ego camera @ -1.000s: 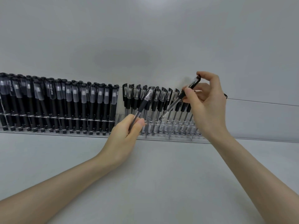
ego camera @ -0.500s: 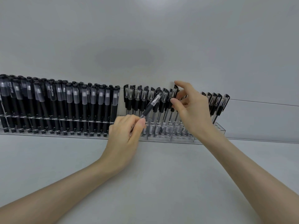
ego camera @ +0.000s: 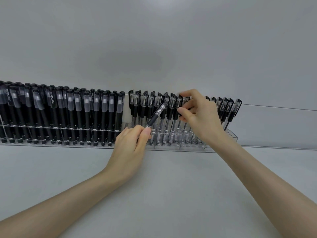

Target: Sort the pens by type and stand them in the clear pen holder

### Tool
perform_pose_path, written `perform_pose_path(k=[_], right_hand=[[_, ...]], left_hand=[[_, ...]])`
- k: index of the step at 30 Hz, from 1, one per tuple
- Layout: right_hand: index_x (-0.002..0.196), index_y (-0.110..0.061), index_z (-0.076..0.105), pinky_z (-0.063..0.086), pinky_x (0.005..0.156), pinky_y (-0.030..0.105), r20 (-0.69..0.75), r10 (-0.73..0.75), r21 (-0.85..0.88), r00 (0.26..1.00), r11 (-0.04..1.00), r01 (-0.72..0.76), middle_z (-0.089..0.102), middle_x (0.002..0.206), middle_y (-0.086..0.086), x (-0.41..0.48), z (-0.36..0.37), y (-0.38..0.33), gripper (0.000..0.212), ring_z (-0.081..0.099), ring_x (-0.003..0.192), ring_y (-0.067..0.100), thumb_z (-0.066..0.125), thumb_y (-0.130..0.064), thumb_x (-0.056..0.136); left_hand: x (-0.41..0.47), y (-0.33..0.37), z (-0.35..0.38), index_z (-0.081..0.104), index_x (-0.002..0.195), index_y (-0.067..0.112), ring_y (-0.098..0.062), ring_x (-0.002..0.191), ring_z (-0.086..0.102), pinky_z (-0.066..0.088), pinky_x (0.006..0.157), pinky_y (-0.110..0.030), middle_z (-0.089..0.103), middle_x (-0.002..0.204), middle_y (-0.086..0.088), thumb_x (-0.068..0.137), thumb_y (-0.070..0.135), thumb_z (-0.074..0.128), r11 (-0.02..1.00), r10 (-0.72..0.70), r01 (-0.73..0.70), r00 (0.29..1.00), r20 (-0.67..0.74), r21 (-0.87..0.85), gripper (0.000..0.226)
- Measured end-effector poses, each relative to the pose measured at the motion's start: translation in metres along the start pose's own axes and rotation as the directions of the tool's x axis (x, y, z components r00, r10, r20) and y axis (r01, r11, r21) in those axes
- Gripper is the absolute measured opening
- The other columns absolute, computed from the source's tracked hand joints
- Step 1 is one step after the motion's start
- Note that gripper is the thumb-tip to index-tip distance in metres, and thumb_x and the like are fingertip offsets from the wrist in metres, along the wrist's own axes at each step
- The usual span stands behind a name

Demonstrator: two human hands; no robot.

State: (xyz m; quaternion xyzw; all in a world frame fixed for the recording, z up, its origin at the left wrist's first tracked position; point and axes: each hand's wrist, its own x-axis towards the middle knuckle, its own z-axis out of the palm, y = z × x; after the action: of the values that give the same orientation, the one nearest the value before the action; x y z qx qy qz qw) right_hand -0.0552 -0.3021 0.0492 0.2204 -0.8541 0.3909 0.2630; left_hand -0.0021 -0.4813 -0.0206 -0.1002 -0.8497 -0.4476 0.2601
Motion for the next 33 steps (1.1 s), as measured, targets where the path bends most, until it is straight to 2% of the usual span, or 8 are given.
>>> perform_pose_path(k=[5,7,12,18,20,23,27,33], right_hand=[[0.123,-0.018,0.057,0.054,0.074,0.035,-0.075,-0.046,-0.078,0.996,0.996,0.04,0.066,0.08,-0.002,-0.006,-0.001,-0.001,0.032,0.067,0.068,0.018,0.061,-0.013,0.091],[0.116,-0.016,0.06,0.053,0.068,0.031,-0.112,-0.004,0.042,0.994,0.999,0.008,0.066,0.077,-0.001,-0.012,-0.004,-0.006,0.025,0.067,0.067,0.02,0.06,-0.016,0.092],[0.097,-0.008,0.063,0.056,0.064,0.026,0.077,0.097,0.455,0.992,0.882,-0.122,0.073,0.074,0.005,-0.033,-0.001,-0.025,0.013,0.069,0.068,0.015,0.066,-0.017,0.088],[0.088,0.002,0.06,0.057,0.061,0.027,0.12,0.129,0.579,0.984,0.797,-0.175,0.071,0.073,0.014,-0.042,0.003,-0.028,0.01,0.067,0.063,0.016,0.066,-0.006,0.086],[0.095,-0.003,0.061,0.056,0.063,0.024,0.16,0.12,0.614,0.98,0.765,-0.195,0.071,0.076,0.008,-0.041,0.001,-0.027,0.006,0.068,0.067,0.014,0.061,-0.003,0.089],[0.121,-0.009,0.052,0.055,0.067,0.021,0.197,0.158,0.661,0.968,0.707,-0.25,0.073,0.082,0.003,-0.04,0.001,-0.026,0.03,0.069,0.074,0.012,0.054,0.0,0.092],[0.136,-0.006,0.043,0.056,0.067,0.022,0.168,0.172,0.609,0.971,0.756,-0.239,0.068,0.084,0.017,-0.042,0.003,-0.027,0.048,0.069,0.071,0.013,0.058,-0.003,0.091],[0.129,-0.014,0.048,0.055,0.065,0.022,-0.165,0.142,0.415,0.976,0.907,-0.062,0.061,0.077,0.007,-0.026,-0.02,-0.02,0.046,0.07,0.067,0.013,0.066,-0.007,0.087]], left_hand=[[-0.001,-0.001,0.001,0.058,0.084,0.012,-0.005,0.088,0.049,0.033,0.093,-0.027,0.065,0.087,-0.001,0.1,0.035,0.033,0.999,0.033,-0.033,0.999,-0.005,-0.004,0.038],[-0.001,-0.002,0.001,0.058,0.084,0.019,0.0,0.092,0.045,0.033,0.082,-0.021,0.057,0.084,0.013,0.099,0.04,0.033,0.997,0.076,-0.076,0.997,-0.033,0.01,0.036],[-0.002,0.002,0.002,0.055,0.08,0.02,-0.007,0.086,0.044,0.034,0.075,-0.024,0.051,0.081,0.011,0.092,0.048,0.034,0.984,0.181,-0.181,0.983,-0.019,-0.005,0.037],[-0.007,0.009,0.007,0.049,0.072,0.028,-0.003,0.076,0.046,0.033,0.071,-0.026,0.054,0.08,0.013,0.088,0.051,0.041,0.969,0.248,-0.248,0.969,0.017,0.008,0.029],[-0.008,0.01,0.006,0.055,0.074,0.025,-0.005,0.072,0.05,0.036,0.07,-0.024,0.057,0.076,0.013,0.087,0.05,0.047,0.973,0.228,-0.226,0.973,0.032,-0.05,0.03],[-0.009,0.012,0.002,0.061,0.078,0.028,-0.007,0.063,0.052,0.038,0.06,-0.014,0.06,0.065,0.007,0.086,0.04,0.054,0.976,0.175,-0.167,0.983,0.049,-0.139,0.016],[-0.009,0.011,0.002,0.064,0.081,0.026,-0.014,0.059,0.053,0.044,0.063,-0.031,0.06,0.064,0.003,0.083,0.037,0.06,0.977,0.15,-0.14,0.987,0.051,-0.16,0.013],[-0.002,-0.005,0.003,0.065,0.106,0.015,-0.013,0.096,0.048,0.034,0.085,-0.029,0.059,0.102,0.004,0.09,0.042,0.046,0.868,0.399,-0.377,0.917,-0.002,0.323,0.037]])
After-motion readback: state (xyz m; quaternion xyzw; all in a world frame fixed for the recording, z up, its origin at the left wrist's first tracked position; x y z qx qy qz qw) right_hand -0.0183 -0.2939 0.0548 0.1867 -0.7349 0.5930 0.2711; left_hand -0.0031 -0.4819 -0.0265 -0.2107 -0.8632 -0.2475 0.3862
